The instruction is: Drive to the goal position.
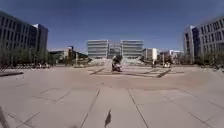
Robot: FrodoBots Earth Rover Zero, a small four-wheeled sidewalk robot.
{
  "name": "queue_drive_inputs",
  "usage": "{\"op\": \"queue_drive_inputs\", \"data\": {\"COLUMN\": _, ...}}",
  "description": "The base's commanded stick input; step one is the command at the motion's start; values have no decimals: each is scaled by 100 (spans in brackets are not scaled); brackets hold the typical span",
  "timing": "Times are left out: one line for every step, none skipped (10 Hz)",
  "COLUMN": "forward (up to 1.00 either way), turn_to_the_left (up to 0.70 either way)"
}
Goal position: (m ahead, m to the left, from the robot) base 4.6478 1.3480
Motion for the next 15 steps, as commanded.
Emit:
{"op": "queue_drive_inputs", "data": {"forward": 70, "turn_to_the_left": -1}}
{"op": "queue_drive_inputs", "data": {"forward": 70, "turn_to_the_left": -1}}
{"op": "queue_drive_inputs", "data": {"forward": 70, "turn_to_the_left": -1}}
{"op": "queue_drive_inputs", "data": {"forward": 70, "turn_to_the_left": -1}}
{"op": "queue_drive_inputs", "data": {"forward": 70, "turn_to_the_left": -1}}
{"op": "queue_drive_inputs", "data": {"forward": 70, "turn_to_the_left": -1}}
{"op": "queue_drive_inputs", "data": {"forward": 70, "turn_to_the_left": -1}}
{"op": "queue_drive_inputs", "data": {"forward": 70, "turn_to_the_left": -1}}
{"op": "queue_drive_inputs", "data": {"forward": 70, "turn_to_the_left": -1}}
{"op": "queue_drive_inputs", "data": {"forward": 70, "turn_to_the_left": -1}}
{"op": "queue_drive_inputs", "data": {"forward": 70, "turn_to_the_left": -1}}
{"op": "queue_drive_inputs", "data": {"forward": 70, "turn_to_the_left": -1}}
{"op": "queue_drive_inputs", "data": {"forward": 70, "turn_to_the_left": -1}}
{"op": "queue_drive_inputs", "data": {"forward": 70, "turn_to_the_left": -1}}
{"op": "queue_drive_inputs", "data": {"forward": 70, "turn_to_the_left": -1}}
